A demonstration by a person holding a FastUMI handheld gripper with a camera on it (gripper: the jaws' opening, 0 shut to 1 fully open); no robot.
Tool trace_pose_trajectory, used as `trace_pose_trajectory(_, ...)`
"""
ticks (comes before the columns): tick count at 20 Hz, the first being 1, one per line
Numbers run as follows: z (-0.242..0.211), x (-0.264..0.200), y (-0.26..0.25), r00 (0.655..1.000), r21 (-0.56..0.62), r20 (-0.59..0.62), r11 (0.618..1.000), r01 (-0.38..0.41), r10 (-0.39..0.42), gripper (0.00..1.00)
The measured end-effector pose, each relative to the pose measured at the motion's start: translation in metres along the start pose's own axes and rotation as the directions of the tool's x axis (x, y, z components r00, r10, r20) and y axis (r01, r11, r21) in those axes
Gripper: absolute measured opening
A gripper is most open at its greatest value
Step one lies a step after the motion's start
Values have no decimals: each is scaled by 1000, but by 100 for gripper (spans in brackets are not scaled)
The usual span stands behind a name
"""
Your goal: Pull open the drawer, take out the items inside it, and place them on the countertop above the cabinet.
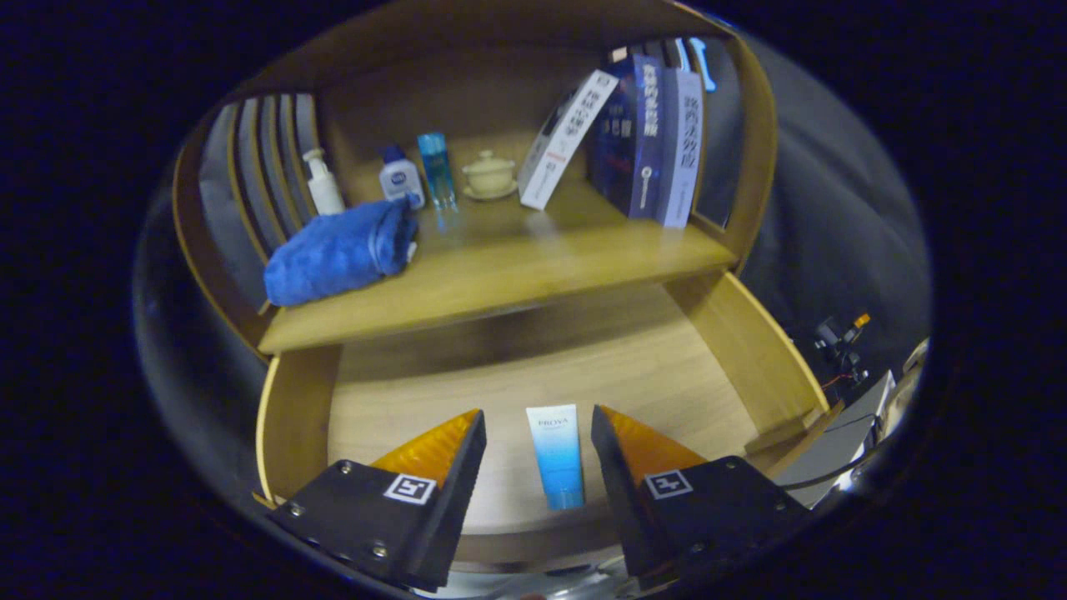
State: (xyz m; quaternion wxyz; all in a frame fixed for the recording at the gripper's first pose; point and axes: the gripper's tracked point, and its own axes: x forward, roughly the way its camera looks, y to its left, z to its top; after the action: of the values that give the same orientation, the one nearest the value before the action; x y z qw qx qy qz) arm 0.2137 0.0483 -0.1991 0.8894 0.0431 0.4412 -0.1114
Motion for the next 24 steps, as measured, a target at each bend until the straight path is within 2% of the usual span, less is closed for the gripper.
trace_pose_trajectory(2, -13, 15, -3, 995, -38, -90, 998, 42, -46, 76)
trace_pose_trajectory(7, -40, 43, -5, 966, -30, -251, 998, 61, -67, 76)
trace_pose_trajectory(11, -52, 64, -10, 940, -36, -332, 997, 67, -75, 76)
trace_pose_trajectory(14, -67, 68, -16, 890, -53, -444, 994, 93, -107, 76)
trace_pose_trajectory(15, -57, 66, -12, 899, -28, -429, 996, 79, -84, 76)
trace_pose_trajectory(17, -63, 76, -12, 898, 20, -436, 998, 67, -51, 69)
trace_pose_trajectory(18, -65, 76, -14, 910, 26, -410, 997, 69, -52, 64)
trace_pose_trajectory(19, -70, 90, -16, 915, 25, -401, 998, 63, -48, 64)
trace_pose_trajectory(20, -60, 81, -15, 922, 23, -385, 998, 55, -42, 49)
trace_pose_trajectory(24, -54, 76, -14, 946, 22, -323, 999, 39, -30, 43)
